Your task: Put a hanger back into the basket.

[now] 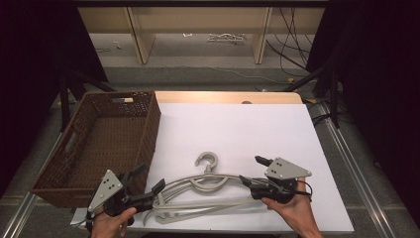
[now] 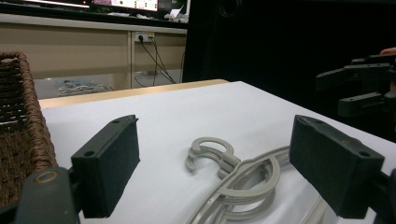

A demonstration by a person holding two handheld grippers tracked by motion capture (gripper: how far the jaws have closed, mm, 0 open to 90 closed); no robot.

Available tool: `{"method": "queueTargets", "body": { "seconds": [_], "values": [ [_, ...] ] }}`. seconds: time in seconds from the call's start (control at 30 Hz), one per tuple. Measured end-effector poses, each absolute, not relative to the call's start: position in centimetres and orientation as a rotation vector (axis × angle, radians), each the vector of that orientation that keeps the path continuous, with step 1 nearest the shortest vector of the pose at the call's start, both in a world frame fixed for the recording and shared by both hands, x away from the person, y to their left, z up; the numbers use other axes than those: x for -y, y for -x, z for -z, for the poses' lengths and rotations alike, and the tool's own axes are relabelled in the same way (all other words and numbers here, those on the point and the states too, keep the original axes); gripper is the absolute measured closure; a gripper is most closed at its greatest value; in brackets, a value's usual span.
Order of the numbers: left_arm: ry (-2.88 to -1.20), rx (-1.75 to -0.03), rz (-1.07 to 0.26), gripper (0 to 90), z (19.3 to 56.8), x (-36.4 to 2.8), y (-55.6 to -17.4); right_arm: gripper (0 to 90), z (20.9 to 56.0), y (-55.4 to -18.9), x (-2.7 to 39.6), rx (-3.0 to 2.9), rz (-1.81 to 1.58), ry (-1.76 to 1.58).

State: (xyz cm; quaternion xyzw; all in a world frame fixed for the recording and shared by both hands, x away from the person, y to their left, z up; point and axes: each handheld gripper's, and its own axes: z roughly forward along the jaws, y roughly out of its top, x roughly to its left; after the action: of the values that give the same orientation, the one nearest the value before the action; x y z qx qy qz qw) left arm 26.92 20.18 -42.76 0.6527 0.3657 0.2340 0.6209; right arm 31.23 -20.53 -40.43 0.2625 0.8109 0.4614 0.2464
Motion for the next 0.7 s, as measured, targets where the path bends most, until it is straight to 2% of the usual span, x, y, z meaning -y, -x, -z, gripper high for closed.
{"method": "queueTargets", "body": {
  "seconds": [0.33, 0.53, 0.7],
  "values": [
    [-1.547, -0.798, -0.575, 15.7, 42.7, -19.4, -26.9, 26.6, 41.2, -34.3, 17.8, -2.419, -1.092, -0.687],
    [-1.551, -0.8, -0.574, 15.6, 42.7, -19.4, -27.0, 30.6, 42.0, -35.3, 16.4, -2.513, -0.987, -0.678],
    [-1.555, -0.793, -0.566, 15.6, 42.7, -19.3, -26.9, 37.4, 43.1, -36.3, 15.3, -2.612, -0.848, -0.633]
  ]
}}
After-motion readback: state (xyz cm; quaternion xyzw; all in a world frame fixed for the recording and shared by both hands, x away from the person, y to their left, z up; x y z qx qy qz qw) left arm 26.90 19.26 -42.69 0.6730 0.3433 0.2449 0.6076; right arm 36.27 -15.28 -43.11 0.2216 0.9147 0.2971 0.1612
